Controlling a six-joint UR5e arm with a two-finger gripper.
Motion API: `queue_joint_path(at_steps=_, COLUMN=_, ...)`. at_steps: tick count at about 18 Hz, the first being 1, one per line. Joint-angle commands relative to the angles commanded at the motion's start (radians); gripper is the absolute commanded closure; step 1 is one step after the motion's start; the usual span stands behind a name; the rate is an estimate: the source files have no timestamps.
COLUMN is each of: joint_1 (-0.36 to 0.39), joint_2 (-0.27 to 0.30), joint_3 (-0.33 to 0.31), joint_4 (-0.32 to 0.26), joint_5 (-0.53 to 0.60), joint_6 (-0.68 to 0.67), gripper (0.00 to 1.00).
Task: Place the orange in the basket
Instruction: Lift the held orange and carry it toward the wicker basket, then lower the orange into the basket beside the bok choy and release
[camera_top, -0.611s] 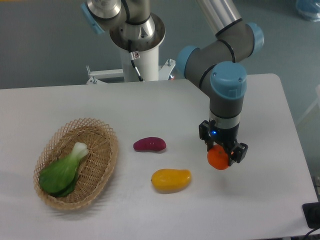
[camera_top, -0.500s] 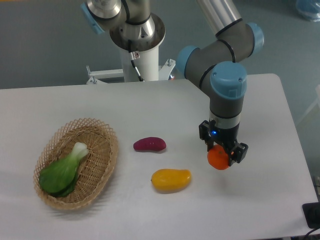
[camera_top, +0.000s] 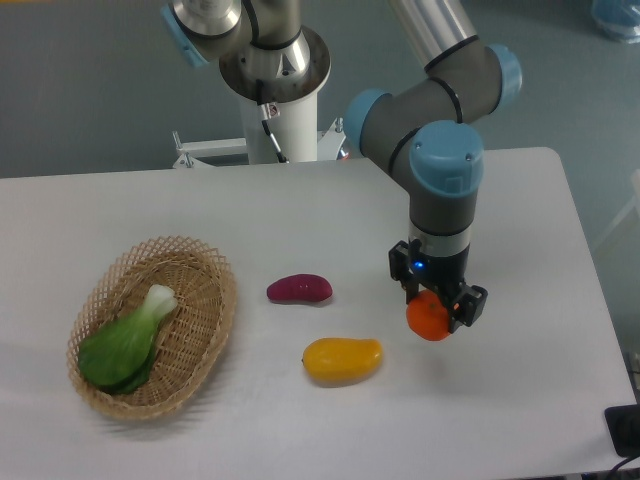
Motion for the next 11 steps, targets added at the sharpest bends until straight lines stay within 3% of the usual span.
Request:
queue_joint_path(at_steps=6, joint_1=-0.138, joint_2=0.028, joint_3=-0.006, joint_4=-0.002, joint_5=0.006, joint_6=-0.132, gripper=0.29)
queue_joint_path(at_steps=11, joint_1=-0.264, joint_2=0.051, joint_3=-0.067, joint_4=0.003, joint_5=0.005, joint_6=-0.207, gripper=0.29)
